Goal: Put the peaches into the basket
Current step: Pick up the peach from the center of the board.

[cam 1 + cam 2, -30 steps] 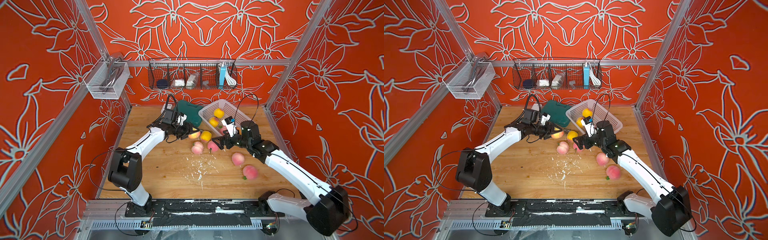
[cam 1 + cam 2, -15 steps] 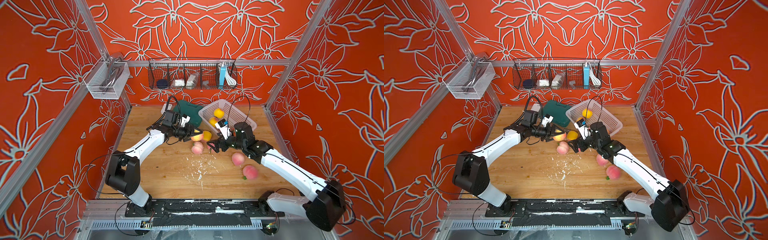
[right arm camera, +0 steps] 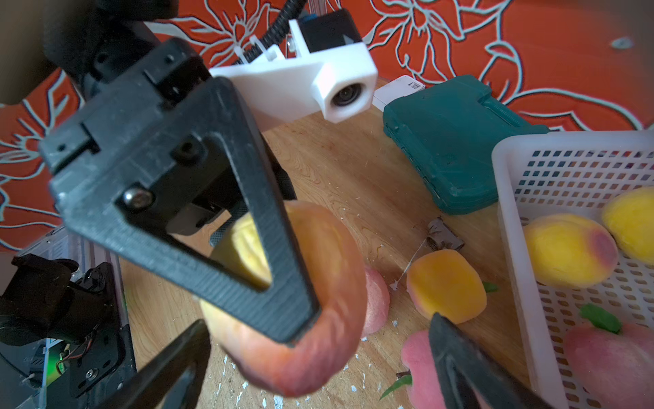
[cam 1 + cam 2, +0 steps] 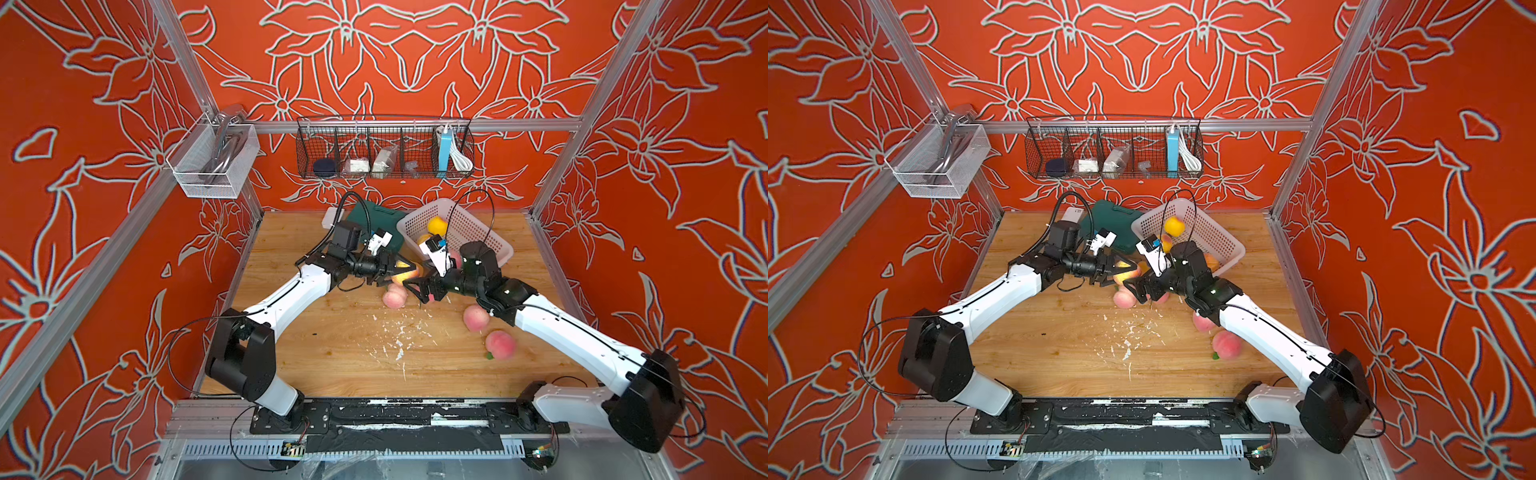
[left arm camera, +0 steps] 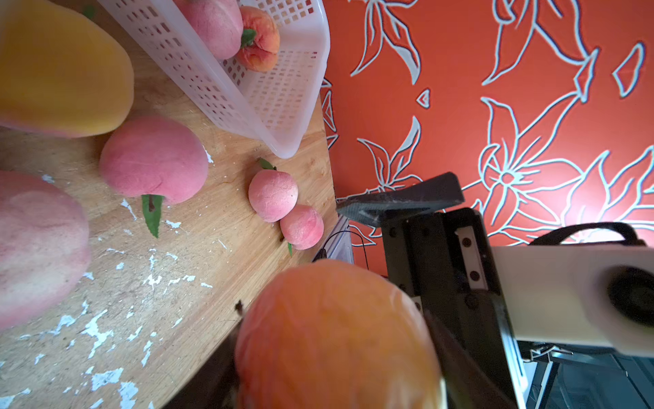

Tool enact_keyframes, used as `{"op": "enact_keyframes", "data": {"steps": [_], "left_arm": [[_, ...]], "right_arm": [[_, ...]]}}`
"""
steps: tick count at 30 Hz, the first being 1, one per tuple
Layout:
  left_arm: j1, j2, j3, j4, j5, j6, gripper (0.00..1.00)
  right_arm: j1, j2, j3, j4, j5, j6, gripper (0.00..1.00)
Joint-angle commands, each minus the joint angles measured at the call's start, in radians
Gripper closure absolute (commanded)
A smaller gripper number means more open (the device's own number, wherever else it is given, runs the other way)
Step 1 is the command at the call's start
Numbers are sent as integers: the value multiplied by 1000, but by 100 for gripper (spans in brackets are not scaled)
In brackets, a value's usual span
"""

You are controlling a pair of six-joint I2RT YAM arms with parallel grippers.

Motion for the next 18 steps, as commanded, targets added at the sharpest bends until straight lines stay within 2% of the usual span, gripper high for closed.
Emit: {"op": "enact_keyframes", "data": {"steps": [1,11,18], "left_arm": [[-14,46,50,13,-16,-9,6],[-36,129,127,-31,-68,15,9],[-45,180,172,-71,-77,25,17]], "right_arm": [[6,14,-14,11,12,3,1],[6,35,-8,19,13,15,1],[6,45,9,-10,29,-6,1]]}}
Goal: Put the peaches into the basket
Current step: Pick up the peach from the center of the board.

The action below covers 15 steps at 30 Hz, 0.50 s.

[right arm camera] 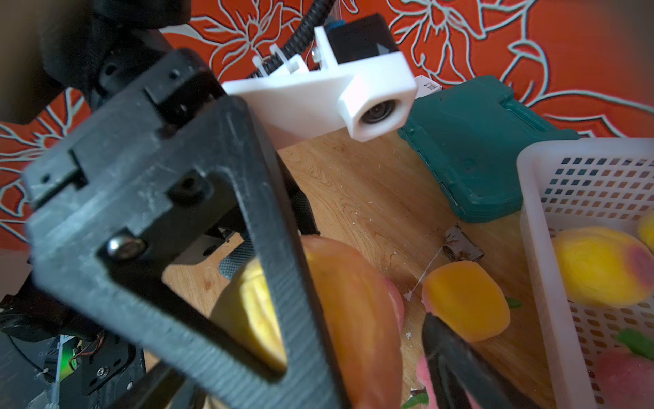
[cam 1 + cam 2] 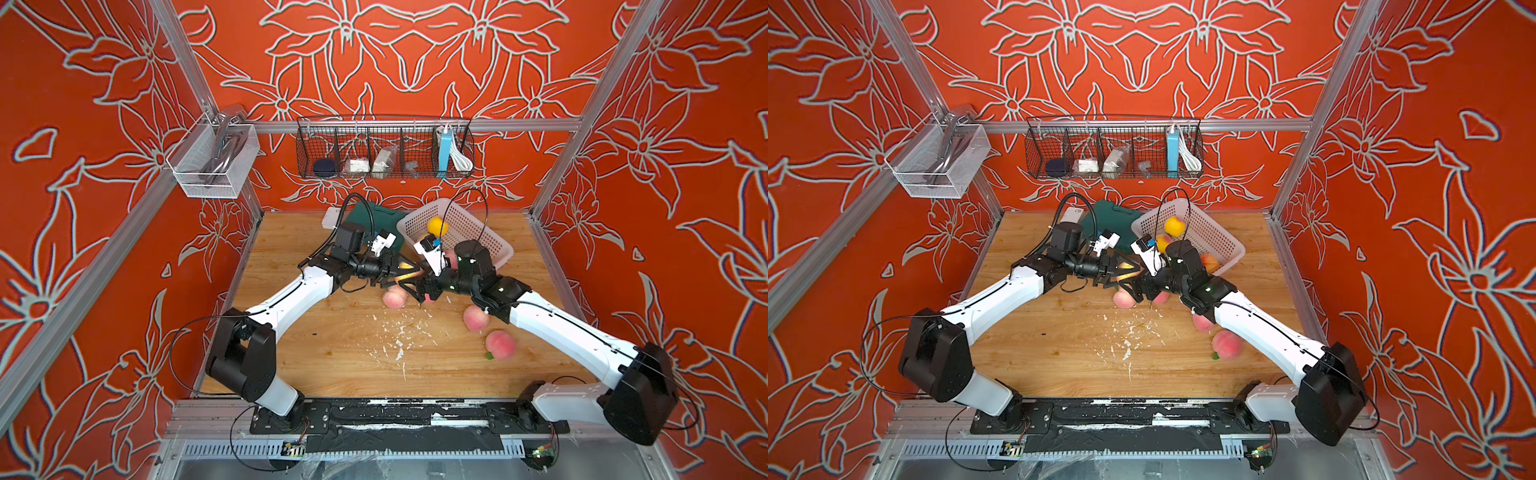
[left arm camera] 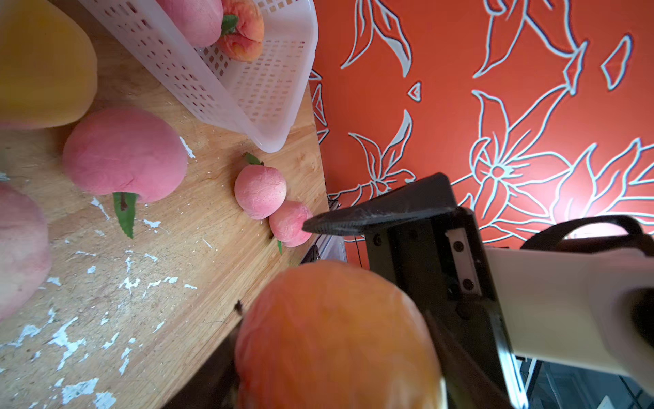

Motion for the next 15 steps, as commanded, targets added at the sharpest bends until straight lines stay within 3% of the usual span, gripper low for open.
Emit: {"op": "enact_keyframes", "data": {"steps": [1,15], "left_arm": [[-6,26,18,-35,-17,11,19],[-8,33,25,-53,16,18,38]], "right_arm": [[6,-3,11,-21,33,-14,1],[6,-3,28,-36,65,-39,1]]}}
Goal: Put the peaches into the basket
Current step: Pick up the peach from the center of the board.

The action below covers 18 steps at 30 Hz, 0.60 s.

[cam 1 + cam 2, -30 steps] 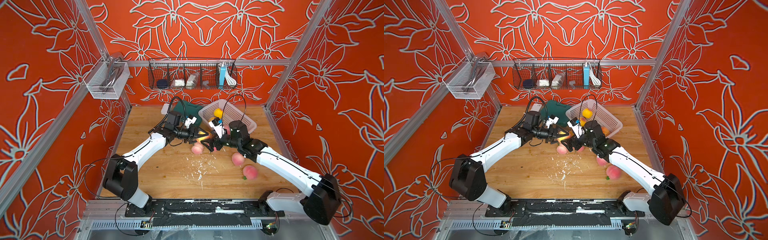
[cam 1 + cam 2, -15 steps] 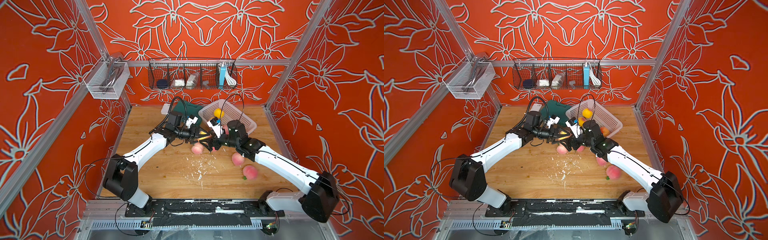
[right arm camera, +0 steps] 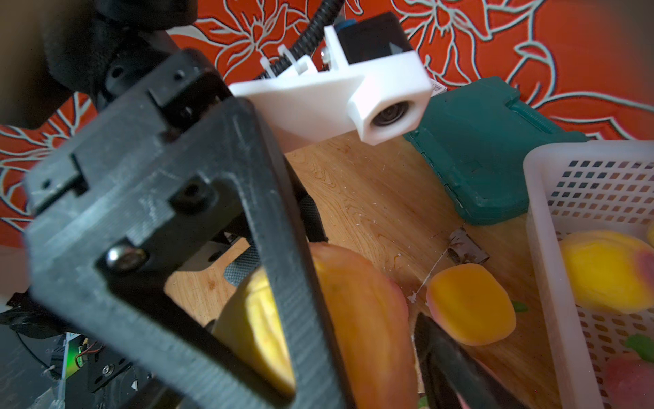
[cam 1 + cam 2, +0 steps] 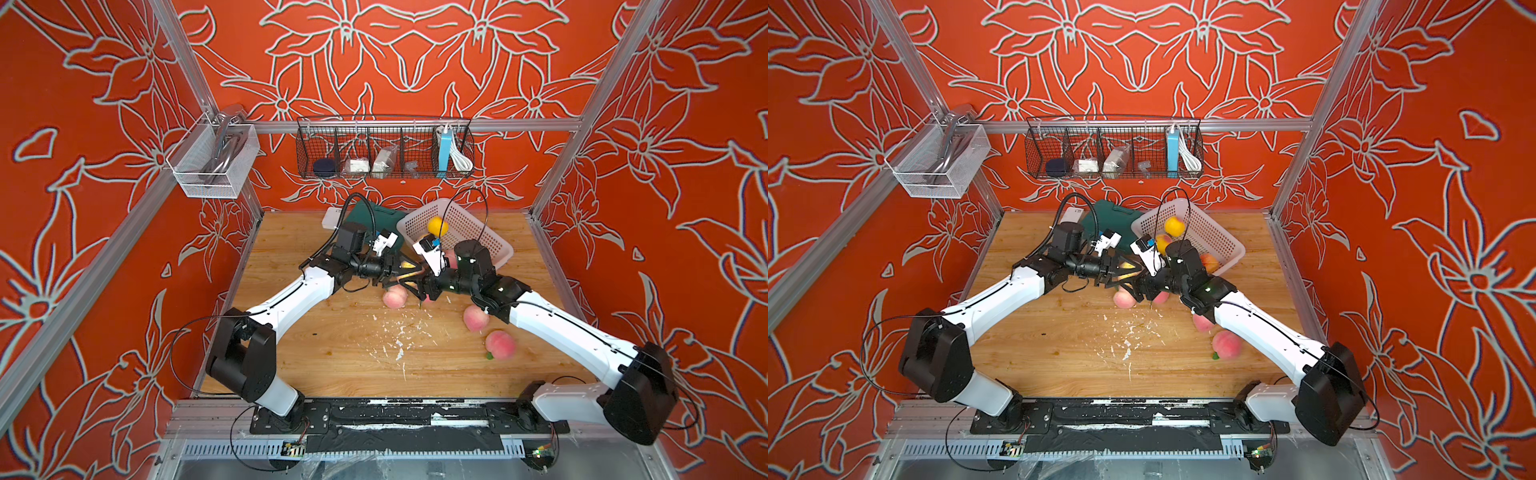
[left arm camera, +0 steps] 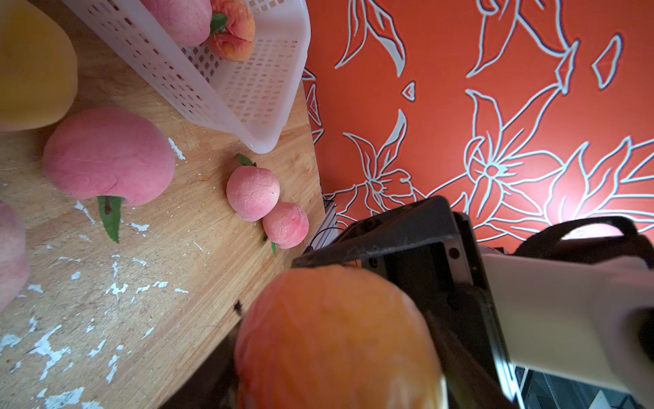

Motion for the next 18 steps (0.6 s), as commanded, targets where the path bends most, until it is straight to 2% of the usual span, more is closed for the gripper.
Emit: {"op": "enact_keyframes", "data": {"steps": [1,5,11,18], "left_arm": [[-5,-6,13,-32,11,13,38],[-5,-53,-20,-37,22,24,38],[-6,-178,-121,-23,90,20,38],[-8,-340,-238,6,229,-22,38]], "right_arm": [[6,-3,28,-20,15,-16,1],[6,-1,42,-32,7,-14,1],[8,-1,77,-44,-80,-32,1],[29,18,113,-54,-133,-23,1]]}}
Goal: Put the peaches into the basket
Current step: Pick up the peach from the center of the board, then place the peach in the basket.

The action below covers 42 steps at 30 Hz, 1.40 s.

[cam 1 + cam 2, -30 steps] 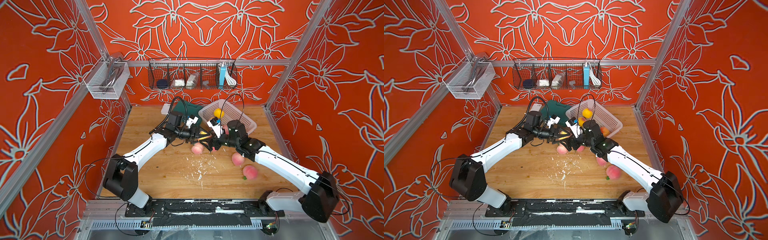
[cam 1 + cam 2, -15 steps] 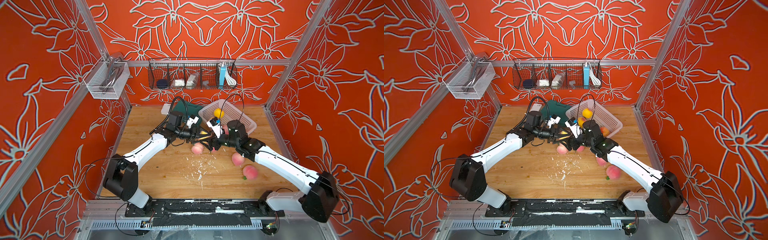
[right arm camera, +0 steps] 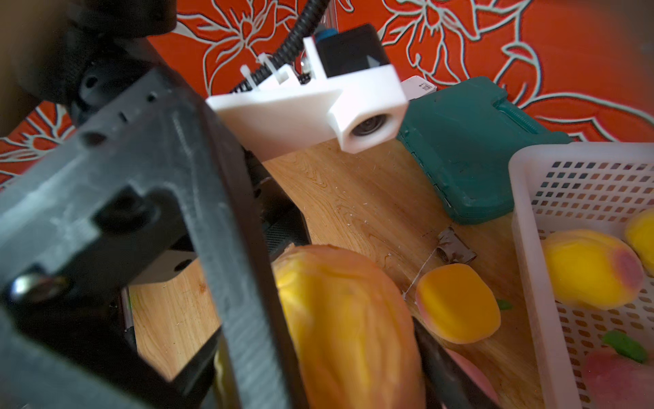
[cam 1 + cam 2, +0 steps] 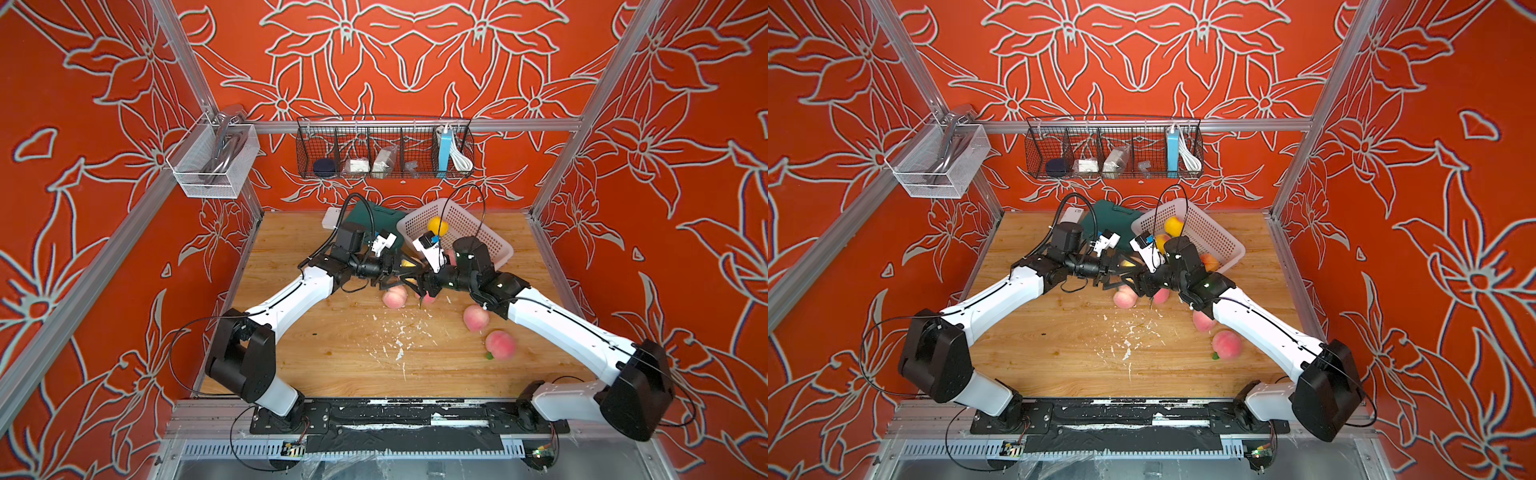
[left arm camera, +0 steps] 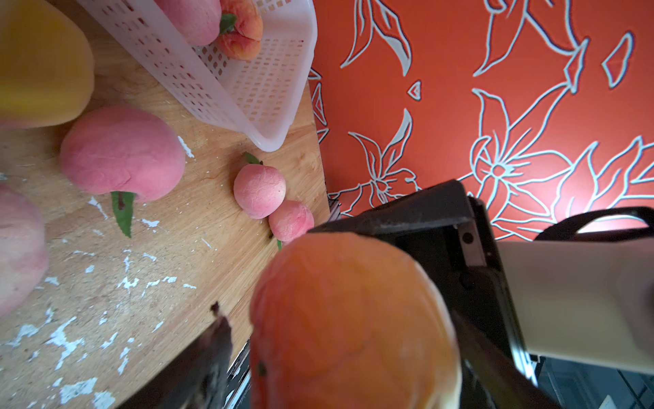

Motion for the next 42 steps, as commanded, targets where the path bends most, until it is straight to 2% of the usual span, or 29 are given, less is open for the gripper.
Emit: {"op": "enact_keyframes", "data": {"steps": [1,10,22,37,42], "left_arm": [[-5,-98,-45,26,109,-28,38],[-15,-292,-172,73,274,-96,37],[-61,-391,-238,166,497,-156,37],[-118,-421,-278,286,567,-253,37],[-130,-417,-286,308,571,-268,37]], "right_arm": [[29,0,30,-5,-36,-8,1],[153,19,83,39,-48,-26,1],[296,76,114,114,-38,-52,1],[334,133,150,185,-36,-20,2],[337,159,163,191,-49,-18,6]]}}
